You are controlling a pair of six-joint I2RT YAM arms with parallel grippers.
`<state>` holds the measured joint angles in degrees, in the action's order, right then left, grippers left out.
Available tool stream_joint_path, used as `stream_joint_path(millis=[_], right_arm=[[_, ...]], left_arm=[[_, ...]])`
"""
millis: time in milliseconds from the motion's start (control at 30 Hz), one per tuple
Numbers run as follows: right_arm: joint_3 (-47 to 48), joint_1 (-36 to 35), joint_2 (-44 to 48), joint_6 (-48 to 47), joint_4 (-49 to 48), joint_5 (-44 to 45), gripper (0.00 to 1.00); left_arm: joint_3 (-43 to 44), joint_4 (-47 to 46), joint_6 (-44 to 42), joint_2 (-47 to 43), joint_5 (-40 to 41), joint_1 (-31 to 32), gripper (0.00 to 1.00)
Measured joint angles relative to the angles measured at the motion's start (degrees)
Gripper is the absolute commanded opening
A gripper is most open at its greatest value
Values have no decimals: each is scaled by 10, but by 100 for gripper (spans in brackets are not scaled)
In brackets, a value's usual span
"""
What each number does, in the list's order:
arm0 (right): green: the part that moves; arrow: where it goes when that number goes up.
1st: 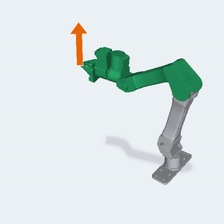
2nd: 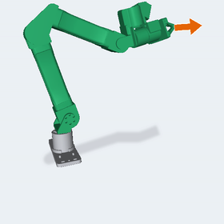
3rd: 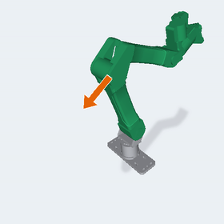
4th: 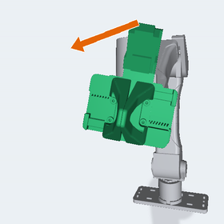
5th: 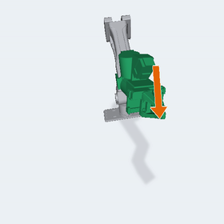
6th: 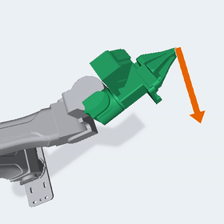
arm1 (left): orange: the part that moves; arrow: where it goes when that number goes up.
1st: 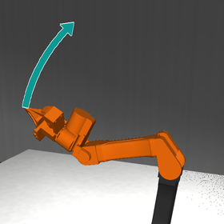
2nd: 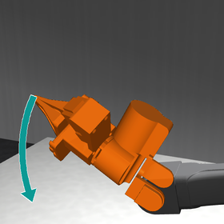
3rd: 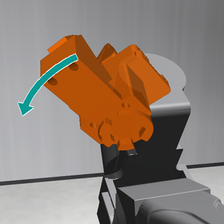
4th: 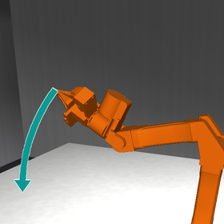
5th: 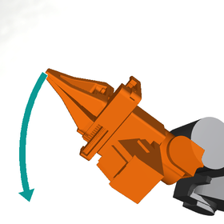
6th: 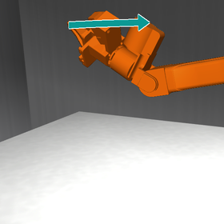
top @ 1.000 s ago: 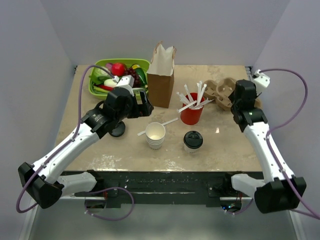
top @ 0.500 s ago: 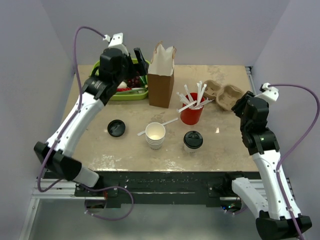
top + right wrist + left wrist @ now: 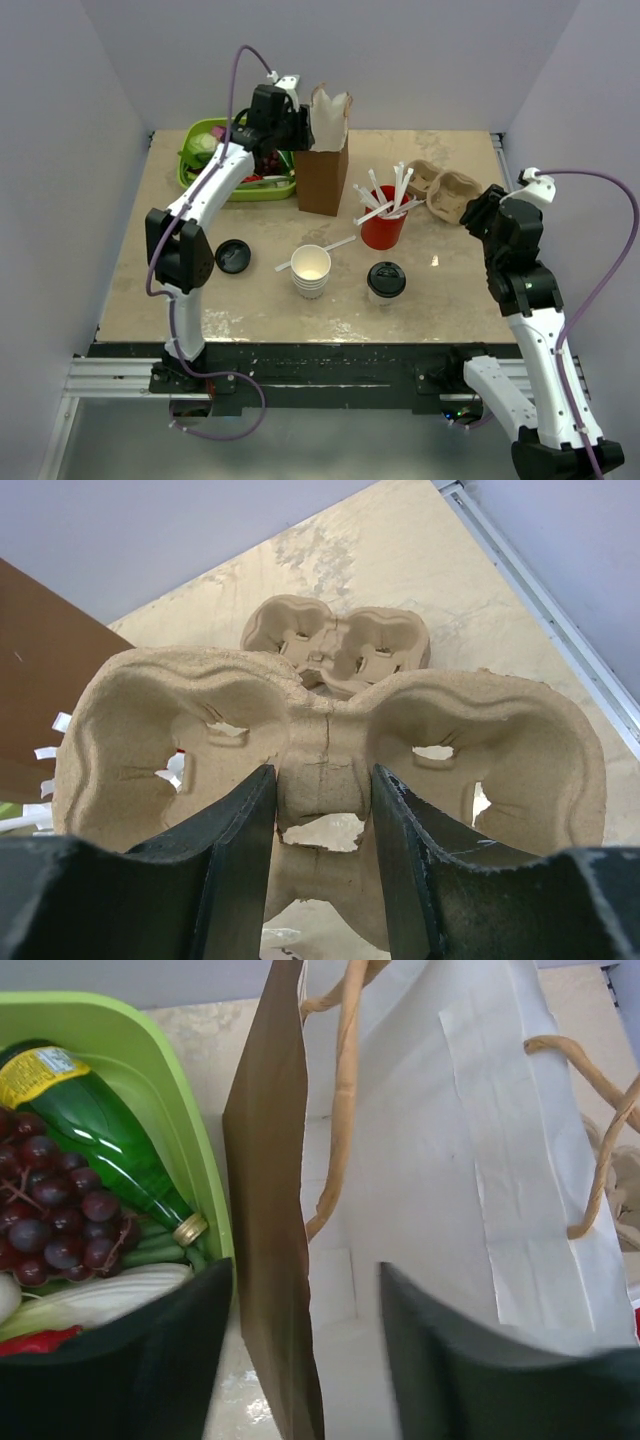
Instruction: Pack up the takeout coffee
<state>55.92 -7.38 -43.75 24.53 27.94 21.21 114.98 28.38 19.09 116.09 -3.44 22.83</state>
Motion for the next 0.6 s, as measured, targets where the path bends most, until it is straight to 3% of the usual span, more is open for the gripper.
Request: stream_joint_path(millis=[67, 267, 600], right_arm=[[1, 0, 0, -1, 3, 0, 44], [11, 0, 0, -5, 8, -10, 44], [33, 0, 4, -18, -13, -57, 45]], left_arm=[[0, 1, -3, 3, -2, -1, 26], [-23, -5, -11, -22, 5, -2, 0], [-214, 20, -56, -219, 18, -2, 0]])
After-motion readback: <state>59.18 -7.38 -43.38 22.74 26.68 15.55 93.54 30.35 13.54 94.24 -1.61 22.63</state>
